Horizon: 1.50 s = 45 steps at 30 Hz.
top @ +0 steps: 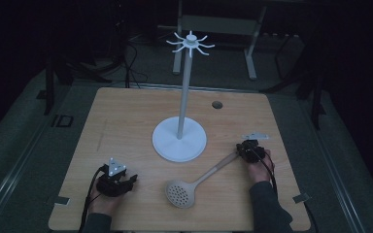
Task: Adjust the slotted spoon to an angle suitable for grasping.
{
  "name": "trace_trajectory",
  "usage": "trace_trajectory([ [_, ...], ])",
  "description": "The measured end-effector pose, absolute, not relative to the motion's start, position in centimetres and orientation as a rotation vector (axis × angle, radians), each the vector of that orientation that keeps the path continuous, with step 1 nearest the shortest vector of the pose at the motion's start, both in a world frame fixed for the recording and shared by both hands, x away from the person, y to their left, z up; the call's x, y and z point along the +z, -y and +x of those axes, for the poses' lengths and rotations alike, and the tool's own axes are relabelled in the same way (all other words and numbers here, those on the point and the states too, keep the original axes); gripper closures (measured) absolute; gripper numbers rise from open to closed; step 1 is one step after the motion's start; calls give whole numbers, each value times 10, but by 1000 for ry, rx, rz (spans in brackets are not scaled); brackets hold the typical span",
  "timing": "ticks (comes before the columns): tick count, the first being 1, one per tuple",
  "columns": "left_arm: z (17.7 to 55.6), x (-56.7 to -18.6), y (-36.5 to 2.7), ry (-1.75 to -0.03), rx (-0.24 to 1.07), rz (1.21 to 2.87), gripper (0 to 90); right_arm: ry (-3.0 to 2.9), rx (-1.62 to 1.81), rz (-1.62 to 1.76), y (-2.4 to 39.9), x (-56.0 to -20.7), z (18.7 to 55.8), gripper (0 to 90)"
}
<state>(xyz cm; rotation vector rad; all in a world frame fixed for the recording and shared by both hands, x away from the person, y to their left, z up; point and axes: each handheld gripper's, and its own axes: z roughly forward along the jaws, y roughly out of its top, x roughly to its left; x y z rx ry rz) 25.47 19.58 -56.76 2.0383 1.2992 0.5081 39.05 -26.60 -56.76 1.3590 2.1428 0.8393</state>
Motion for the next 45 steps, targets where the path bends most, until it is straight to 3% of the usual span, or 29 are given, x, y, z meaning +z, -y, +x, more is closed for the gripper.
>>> trace_trajectory([
  [12, 251, -553, -192, -1251, 518, 1975, 493, -2160, 940, 1409, 274, -569, 364, 900],
  [23, 251, -526, -173, -1155, 510, 1973, 494, -2176, 1020, 1362, 249, -567, 333, 900],
  [37, 259, -508, -146, -1071, 491, 2009, 495, -2119, 911, 1419, 272, -571, 334, 900],
  [45, 264, -502, -131, -1032, 471, 2033, 493, -2161, 952, 1387, 254, -571, 326, 900],
])
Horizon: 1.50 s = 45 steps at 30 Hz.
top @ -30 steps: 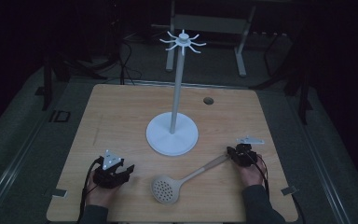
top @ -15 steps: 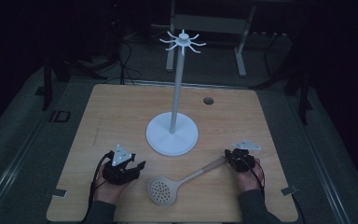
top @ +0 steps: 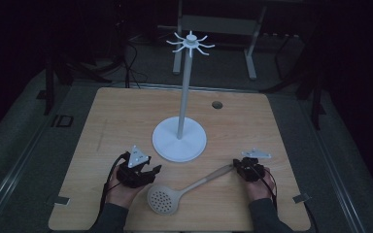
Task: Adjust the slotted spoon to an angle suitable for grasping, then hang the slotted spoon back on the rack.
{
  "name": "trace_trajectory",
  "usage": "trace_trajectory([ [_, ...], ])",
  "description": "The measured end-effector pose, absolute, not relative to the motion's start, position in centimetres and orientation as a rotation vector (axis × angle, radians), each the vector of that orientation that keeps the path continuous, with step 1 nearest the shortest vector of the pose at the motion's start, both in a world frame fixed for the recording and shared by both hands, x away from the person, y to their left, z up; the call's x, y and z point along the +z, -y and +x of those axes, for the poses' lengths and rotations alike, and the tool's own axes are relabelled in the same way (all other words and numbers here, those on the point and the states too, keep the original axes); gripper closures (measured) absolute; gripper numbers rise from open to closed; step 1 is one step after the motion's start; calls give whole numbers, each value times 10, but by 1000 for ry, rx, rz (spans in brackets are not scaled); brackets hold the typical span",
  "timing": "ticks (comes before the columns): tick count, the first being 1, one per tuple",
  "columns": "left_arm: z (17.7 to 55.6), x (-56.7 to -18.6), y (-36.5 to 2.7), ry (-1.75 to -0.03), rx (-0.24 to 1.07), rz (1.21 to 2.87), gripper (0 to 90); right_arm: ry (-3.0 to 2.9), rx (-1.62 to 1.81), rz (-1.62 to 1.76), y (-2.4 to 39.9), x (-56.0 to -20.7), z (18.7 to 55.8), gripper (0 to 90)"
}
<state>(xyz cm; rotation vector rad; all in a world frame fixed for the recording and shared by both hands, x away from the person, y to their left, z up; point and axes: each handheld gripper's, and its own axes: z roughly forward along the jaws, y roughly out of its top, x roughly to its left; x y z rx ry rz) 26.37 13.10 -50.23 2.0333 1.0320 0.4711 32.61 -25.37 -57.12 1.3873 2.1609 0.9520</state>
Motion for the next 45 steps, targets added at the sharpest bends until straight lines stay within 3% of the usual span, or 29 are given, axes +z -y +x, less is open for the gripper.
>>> trace_trajectory([
  [10, 269, -499, -120, -1007, 461, 2063, 493, -2278, 987, 1248, 217, -571, 314, 900],
  [45, 289, -476, -70, -930, 404, 2199, 493, -2044, 1036, 1347, 275, -552, 319, 605],
])
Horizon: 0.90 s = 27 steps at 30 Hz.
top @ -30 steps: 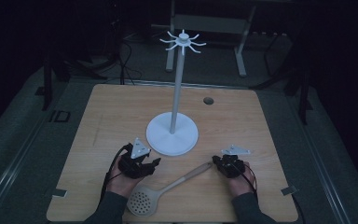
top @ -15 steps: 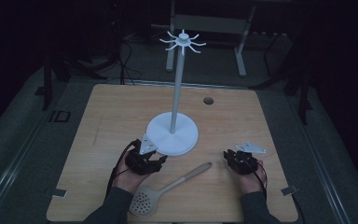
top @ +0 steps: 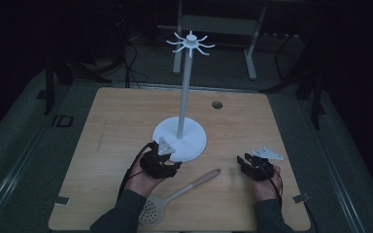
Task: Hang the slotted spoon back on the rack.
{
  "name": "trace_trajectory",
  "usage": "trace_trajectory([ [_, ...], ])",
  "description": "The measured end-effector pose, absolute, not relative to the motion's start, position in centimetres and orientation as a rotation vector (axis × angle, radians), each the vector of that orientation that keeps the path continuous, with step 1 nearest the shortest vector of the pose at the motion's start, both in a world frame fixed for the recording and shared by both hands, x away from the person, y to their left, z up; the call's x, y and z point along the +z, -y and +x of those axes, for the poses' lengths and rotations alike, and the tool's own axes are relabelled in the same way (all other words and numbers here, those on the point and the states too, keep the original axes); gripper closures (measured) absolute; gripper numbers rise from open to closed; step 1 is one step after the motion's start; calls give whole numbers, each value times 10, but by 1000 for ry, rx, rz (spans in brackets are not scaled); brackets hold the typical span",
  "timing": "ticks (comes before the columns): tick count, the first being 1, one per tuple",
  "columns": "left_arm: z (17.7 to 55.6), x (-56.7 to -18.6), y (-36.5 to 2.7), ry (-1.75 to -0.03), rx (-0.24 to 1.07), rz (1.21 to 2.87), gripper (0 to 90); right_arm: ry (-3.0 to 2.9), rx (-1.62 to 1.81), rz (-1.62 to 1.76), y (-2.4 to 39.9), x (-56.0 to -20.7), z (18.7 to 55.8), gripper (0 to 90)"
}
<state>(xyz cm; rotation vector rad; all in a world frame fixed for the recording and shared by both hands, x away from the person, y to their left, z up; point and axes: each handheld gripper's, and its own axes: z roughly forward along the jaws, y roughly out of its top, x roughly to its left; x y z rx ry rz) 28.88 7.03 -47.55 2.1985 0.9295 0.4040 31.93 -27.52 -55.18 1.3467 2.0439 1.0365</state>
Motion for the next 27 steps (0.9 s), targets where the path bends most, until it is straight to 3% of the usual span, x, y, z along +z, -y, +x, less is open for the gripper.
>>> trace_trajectory([
  [27, 304, -474, -15, -860, 328, 2419, 543, -2054, 1019, 1343, 277, -552, 320, 569],
])
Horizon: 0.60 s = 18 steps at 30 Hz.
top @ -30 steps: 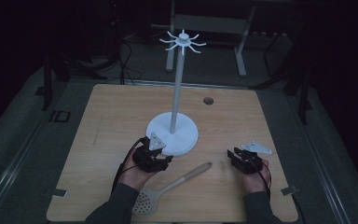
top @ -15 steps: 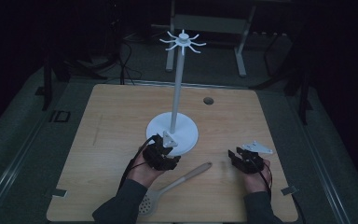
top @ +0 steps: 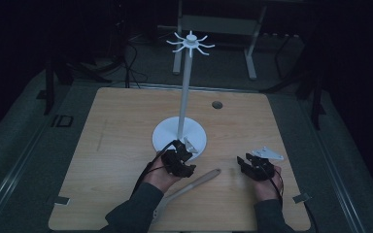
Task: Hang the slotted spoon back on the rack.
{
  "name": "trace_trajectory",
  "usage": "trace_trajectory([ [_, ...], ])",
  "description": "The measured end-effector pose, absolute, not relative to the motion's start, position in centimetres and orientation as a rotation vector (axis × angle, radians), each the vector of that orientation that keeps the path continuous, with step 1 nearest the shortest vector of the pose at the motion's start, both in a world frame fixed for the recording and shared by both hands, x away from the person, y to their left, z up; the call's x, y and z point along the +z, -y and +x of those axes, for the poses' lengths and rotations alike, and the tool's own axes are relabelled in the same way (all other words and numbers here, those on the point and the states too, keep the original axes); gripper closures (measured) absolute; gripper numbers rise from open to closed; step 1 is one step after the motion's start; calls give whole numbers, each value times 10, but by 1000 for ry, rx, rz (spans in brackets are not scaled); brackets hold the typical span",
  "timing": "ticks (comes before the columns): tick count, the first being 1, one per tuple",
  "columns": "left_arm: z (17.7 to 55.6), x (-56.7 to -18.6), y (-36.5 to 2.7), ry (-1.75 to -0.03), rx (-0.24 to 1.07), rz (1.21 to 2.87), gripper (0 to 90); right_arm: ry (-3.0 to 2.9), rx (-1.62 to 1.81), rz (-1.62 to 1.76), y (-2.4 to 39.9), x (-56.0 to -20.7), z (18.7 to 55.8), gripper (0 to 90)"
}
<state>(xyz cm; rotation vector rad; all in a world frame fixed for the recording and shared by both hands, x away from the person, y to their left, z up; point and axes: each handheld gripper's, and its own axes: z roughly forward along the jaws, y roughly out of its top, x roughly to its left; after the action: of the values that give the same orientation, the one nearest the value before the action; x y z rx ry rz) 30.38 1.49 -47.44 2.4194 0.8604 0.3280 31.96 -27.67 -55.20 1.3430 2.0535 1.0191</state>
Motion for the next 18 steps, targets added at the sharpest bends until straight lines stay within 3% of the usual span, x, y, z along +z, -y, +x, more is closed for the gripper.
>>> trace_trajectory([
  [18, 307, -488, 15, -790, 245, 2576, 562, -2050, 1026, 1351, 280, -551, 319, 562],
])
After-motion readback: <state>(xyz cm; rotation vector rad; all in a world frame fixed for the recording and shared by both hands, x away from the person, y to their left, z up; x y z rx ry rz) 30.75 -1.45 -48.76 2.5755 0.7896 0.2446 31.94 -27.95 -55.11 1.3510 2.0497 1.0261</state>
